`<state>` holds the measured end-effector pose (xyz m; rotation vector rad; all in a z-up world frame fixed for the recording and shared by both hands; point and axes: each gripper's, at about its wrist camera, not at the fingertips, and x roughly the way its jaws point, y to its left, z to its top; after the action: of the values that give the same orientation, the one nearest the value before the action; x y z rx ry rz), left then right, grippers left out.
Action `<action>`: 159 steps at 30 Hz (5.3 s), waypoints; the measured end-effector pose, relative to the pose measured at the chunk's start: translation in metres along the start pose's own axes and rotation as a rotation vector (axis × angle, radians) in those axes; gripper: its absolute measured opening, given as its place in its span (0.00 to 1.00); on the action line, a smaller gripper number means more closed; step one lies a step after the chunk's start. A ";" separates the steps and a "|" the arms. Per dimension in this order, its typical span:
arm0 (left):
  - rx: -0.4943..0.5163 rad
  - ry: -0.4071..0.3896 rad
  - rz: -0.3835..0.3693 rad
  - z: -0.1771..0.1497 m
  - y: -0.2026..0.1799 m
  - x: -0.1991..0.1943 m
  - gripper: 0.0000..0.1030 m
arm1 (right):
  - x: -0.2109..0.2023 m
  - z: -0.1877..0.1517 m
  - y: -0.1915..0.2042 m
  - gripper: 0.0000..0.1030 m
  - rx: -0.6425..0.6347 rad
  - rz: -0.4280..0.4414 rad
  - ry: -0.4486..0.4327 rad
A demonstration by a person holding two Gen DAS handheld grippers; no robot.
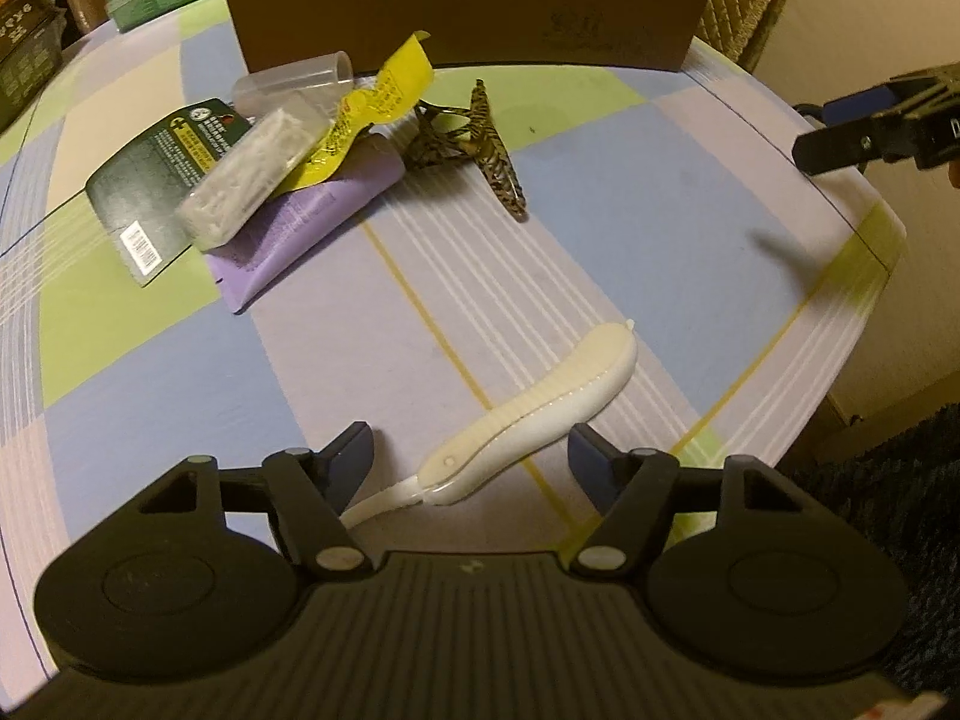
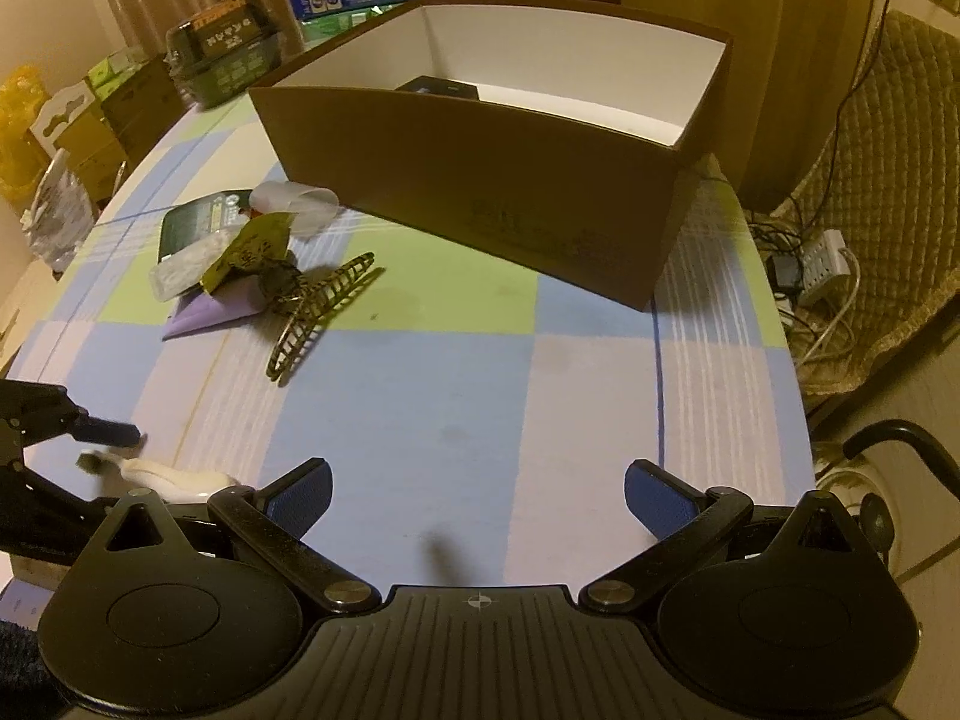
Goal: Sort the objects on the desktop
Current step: 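Grasp the white brush handle with the left tool, then grasp the yellow snack packet with the right tool while the left tool holds the brush, then carry the brush and yellow packet into the brown box and release them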
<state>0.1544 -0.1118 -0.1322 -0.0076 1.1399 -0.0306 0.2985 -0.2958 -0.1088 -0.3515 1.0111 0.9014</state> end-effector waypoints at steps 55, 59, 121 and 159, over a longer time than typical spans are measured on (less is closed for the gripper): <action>-0.517 -0.044 0.305 -0.033 0.191 -0.026 0.16 | 0.123 0.109 0.100 0.27 0.276 0.278 0.003; -0.503 -0.046 0.292 -0.026 0.197 -0.023 0.17 | 0.134 0.109 0.104 0.24 0.270 0.267 0.023; -0.477 -0.049 0.273 -0.008 0.145 -0.033 0.16 | 0.012 0.103 0.031 0.00 0.176 0.232 -0.179; -0.134 -0.455 0.029 0.212 0.065 -0.091 0.16 | -0.052 0.153 -0.039 0.00 0.169 0.140 -0.399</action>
<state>0.3106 -0.0462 0.0372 -0.1120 0.6854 0.0707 0.4063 -0.2478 0.0086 0.0442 0.7397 0.9579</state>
